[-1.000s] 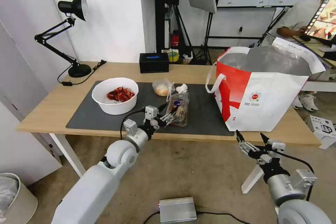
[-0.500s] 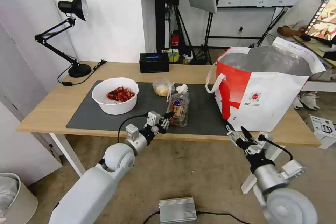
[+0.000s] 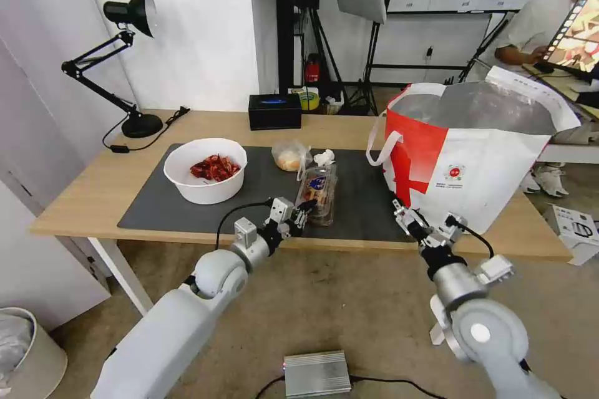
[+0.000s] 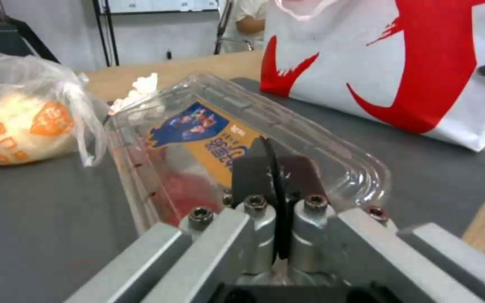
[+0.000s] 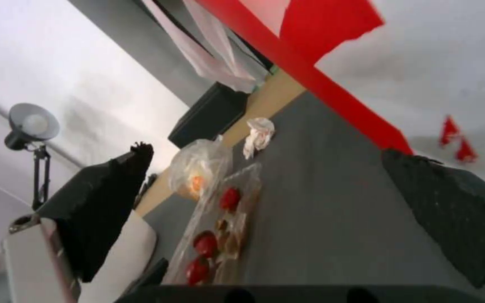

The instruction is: Pick up the trash from the table and place it into the takeout bag.

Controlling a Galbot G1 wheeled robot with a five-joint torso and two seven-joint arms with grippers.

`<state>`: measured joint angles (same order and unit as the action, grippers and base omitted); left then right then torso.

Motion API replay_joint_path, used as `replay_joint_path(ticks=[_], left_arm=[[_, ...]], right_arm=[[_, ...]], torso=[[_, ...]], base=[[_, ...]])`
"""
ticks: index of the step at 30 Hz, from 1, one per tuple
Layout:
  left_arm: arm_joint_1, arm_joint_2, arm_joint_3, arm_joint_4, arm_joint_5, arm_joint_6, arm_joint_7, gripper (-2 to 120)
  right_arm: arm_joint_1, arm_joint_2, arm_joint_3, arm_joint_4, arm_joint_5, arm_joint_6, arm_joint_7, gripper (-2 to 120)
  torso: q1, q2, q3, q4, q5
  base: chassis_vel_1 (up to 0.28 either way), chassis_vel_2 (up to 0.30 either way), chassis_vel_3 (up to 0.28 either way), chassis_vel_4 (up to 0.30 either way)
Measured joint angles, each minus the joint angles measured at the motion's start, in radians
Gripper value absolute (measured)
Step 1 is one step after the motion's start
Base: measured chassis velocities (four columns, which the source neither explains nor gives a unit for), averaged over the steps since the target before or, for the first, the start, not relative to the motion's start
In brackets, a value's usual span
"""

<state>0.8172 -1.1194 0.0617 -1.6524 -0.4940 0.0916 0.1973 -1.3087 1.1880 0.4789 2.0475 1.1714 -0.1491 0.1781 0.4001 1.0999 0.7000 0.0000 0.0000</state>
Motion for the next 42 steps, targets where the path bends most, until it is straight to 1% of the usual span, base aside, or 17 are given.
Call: replay_joint_path(ticks=[2,5,9,17,24,31,42], left_arm=[[-0.01,0.0,0.01,0.008,0.028,0.0,0.0,0],[-0.012,0.001,0.012,0.01,0.041,0.0,0.001,0],[-0.011,0.004,0.014,0.018,0.068,0.0,0.002,0],[-0.01,0.002,0.014,0.03,0.077,-0.002,-0.007,0],[-0.015,0.002,0.009,0.033,0.09,-0.003,-0.008,0],[-0.025,-0.006,0.013,0.048,0.1,-0.003,-0.008,0],[-0.022,-0.011,-0.004,0.047,0.101,-0.003,-0.007,0]], right_arm=[[0.033,0.006,-0.02,-0.023,0.021,-0.006,0.013,100],[0.048,0.009,-0.032,-0.034,0.03,-0.009,0.019,100],[0.108,0.037,-0.089,-0.069,0.05,-0.022,0.048,100],[0.193,0.079,-0.149,-0.132,0.06,-0.05,0.073,100],[0.222,0.094,-0.168,-0.163,0.07,-0.068,0.082,100],[0.283,0.12,-0.18,-0.235,0.074,-0.081,0.095,100],[0.328,0.159,-0.205,-0.282,0.095,-0.109,0.128,100]], torso=[[0.0,0.0,0.0,-0.0001,0.0],[0.0,0.0,0.0,-0.0001,0.0],[0.0,0.0,0.0,-0.0001,-0.0001],[0.0,0.0,0.0,0.0,-0.0001],[0.0,0.0,0.0,-0.0001,0.0],[0.0,0.0,0.0,-0.0001,0.0],[0.0,0.0,0.0,0.0001,0.0]], base=[[0.0,0.0,0.0,0.0],[0.0,0.0,0.0,0.0],[0.0,0.0,0.0,0.0],[0.0,0.0,0.0,0.0],[0.0,0.0,0.0,0.0],[0.0,0.0,0.0,0.0],[0.0,0.0,0.0,0.0]])
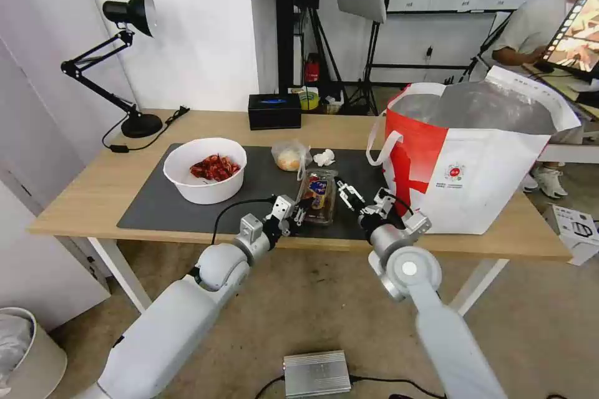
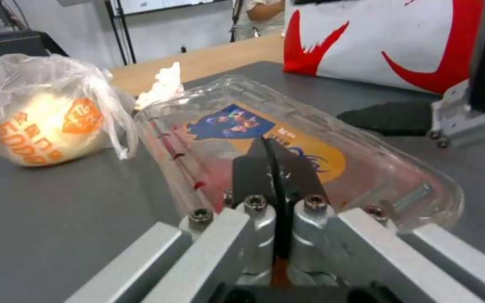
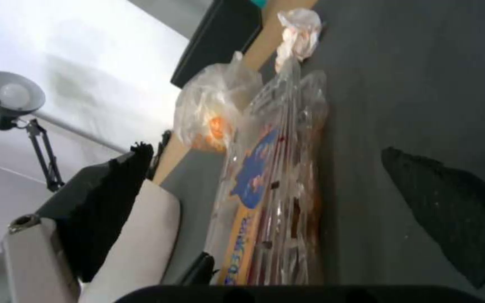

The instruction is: Pick up the trash from the table and place it into the takeout bag.

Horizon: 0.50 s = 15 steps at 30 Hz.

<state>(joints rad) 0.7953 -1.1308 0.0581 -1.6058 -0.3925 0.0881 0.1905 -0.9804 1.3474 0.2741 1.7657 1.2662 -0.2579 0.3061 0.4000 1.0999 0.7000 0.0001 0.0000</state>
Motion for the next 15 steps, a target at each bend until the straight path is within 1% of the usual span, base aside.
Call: replay_joint_path(ticks=[6,15], left_arm=[[0.001,-0.004,0.0,-0.001,0.0,0.0,0.0,0],[0.005,-0.004,-0.004,-0.006,0.001,0.0,0.001,0]], right_arm=[[0.032,0.018,0.002,-0.038,0.03,-0.046,0.041,100],[0.057,0.049,-0.001,-0.048,0.076,-0.075,0.096,100]], torso=[[0.0,0.0,0.0,-0.0002,-0.0002],[0.0,0.0,0.0,-0.0005,-0.0002]], base=[[0.0,0.0,0.0,0.0],[0.0,0.0,0.0,0.0]])
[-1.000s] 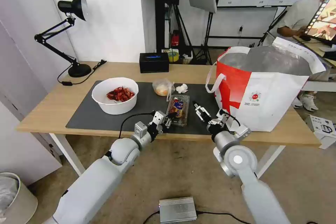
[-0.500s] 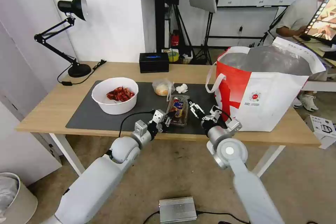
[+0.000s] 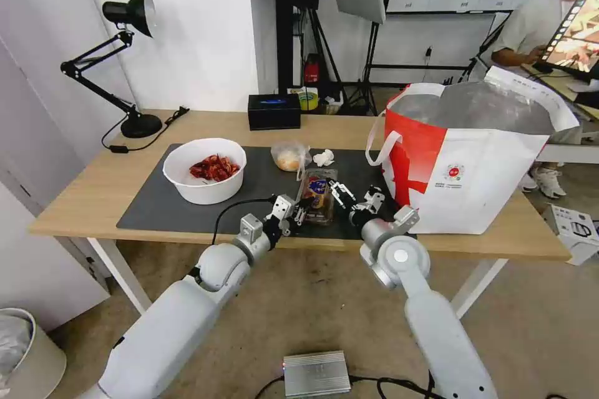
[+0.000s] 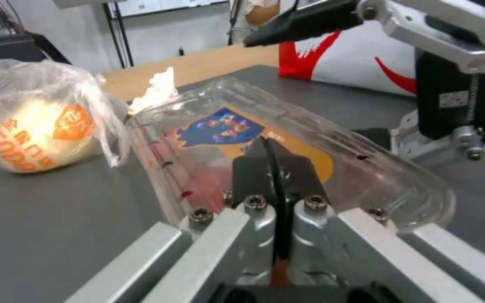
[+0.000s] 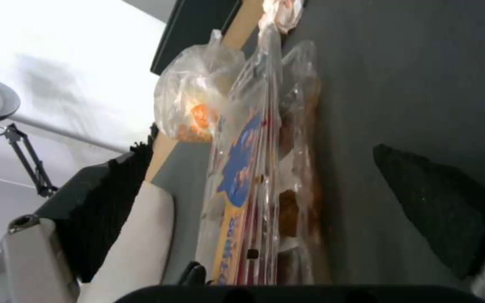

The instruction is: Pick up the trash from the table and place it into the takeout bag.

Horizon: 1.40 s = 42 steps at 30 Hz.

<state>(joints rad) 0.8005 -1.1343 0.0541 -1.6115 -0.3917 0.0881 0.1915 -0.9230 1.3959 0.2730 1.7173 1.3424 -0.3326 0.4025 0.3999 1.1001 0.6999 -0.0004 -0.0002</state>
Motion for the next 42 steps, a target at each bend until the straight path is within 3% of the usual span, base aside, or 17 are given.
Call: replay_joint_path(ticks=[33,37,42], left_arm=[[0.025,-0.009,-0.014,-0.01,0.007,0.0,0.003,0],[0.029,-0.011,-0.015,-0.008,0.01,0.0,0.003,0],[0.037,-0.014,-0.016,-0.007,0.012,-0.002,0.004,0]], right_arm=[[0.052,0.021,-0.036,-0.027,0.014,-0.035,0.074,99],[0.051,0.023,-0.036,-0.03,0.012,-0.037,0.083,90],[0.048,0.027,-0.037,-0.036,-0.002,-0.037,0.089,70]], torso=[[0.0,0.0,0.0,0.0003,0.0001],[0.0,0.0,0.0,0.0001,0.0001],[0.0,0.0,0.0,0.0003,0.0002]], base=[[0.0,0.0,0.0,0.0],[0.0,0.0,0.0,0.0],[0.0,0.0,0.0,0.0]])
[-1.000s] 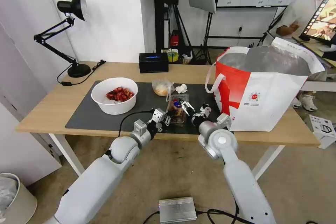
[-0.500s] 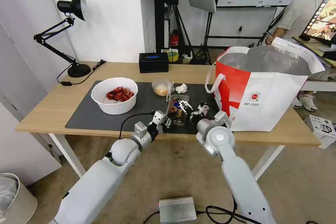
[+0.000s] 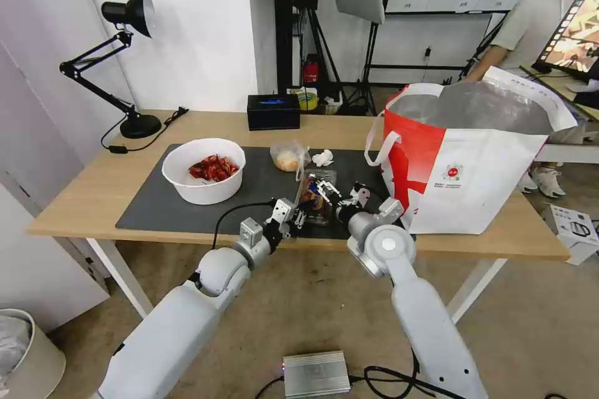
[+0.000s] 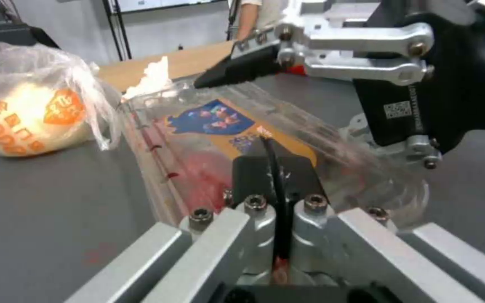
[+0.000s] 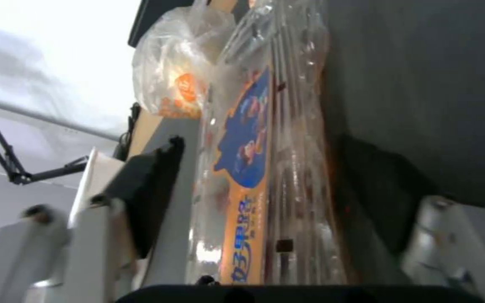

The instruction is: Pick up the trash from the table and place it into the takeout bag.

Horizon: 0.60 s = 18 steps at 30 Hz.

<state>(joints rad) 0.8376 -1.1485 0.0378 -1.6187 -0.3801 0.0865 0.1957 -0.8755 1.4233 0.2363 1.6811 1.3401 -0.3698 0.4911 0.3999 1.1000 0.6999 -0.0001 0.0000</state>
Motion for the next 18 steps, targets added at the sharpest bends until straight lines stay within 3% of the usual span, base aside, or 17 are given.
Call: replay_joint_path(ticks=[10,12,18], left_arm=[[0.001,-0.008,-0.004,0.002,0.002,-0.002,0.001,0],[0.001,-0.008,-0.005,0.002,0.001,-0.008,0.001,0],[0.0,-0.006,-0.018,-0.005,-0.012,-0.018,0.001,17]], right_arm=[[-0.002,0.007,-0.003,-0.008,-0.011,-0.002,0.009,37],[-0.003,0.008,-0.003,-0.01,-0.014,-0.002,0.01,26],[-0.006,0.013,-0.001,-0.015,-0.033,0.0,0.006,7]], torso=[[0.0,0.0,0.0,0.0004,0.0002],[0.0,0.0,0.0,0.0004,0.0002],[0.0,0.0,0.0,0.0003,0.0002]], base=[[0.0,0.0,0.0,0.0],[0.0,0.0,0.0,0.0],[0.0,0.0,0.0,0.0]])
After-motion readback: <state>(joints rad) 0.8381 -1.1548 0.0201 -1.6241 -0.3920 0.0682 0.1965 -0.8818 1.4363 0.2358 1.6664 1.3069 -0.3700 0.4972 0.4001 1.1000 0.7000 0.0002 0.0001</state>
